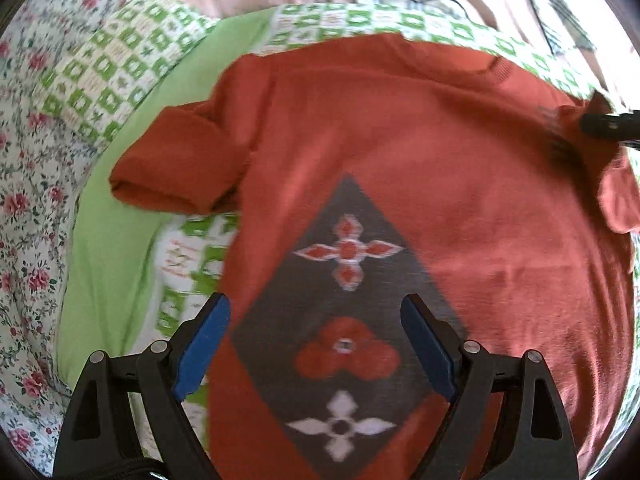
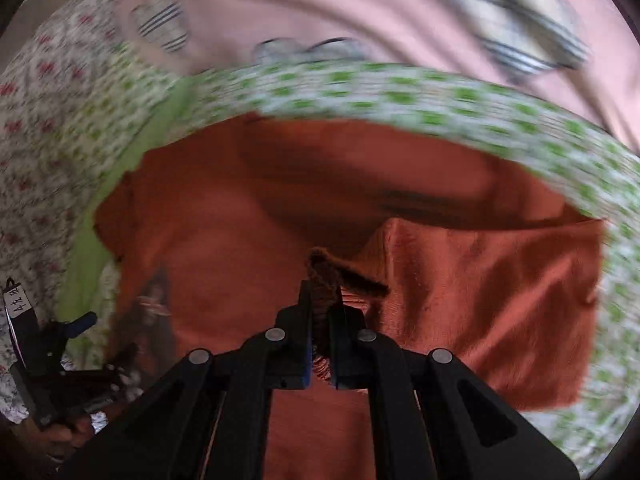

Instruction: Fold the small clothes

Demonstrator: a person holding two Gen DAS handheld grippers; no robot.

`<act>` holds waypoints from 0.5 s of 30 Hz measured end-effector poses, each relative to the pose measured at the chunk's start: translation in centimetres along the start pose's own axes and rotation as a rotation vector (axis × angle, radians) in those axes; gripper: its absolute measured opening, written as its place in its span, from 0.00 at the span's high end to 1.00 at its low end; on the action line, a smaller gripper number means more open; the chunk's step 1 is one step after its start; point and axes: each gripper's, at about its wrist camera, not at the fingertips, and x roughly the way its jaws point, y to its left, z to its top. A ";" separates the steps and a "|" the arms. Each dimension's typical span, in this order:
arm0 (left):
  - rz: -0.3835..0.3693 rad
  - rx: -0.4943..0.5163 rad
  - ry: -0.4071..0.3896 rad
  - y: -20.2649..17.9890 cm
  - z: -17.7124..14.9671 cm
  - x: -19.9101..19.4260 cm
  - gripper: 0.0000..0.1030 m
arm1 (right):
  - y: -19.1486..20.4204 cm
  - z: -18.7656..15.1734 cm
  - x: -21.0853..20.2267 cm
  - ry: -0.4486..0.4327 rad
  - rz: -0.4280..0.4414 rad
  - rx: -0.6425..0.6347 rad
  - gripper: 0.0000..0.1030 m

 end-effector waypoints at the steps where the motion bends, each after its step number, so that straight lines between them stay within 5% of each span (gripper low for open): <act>1: -0.006 -0.005 -0.001 0.6 0.1 0.1 0.15 | 1.5 0.3 0.7 0.006 0.023 -0.009 0.93; 15: -0.152 0.012 -0.037 3.2 3.2 1.3 0.15 | 11.2 4.9 10.9 0.071 0.203 -0.060 0.88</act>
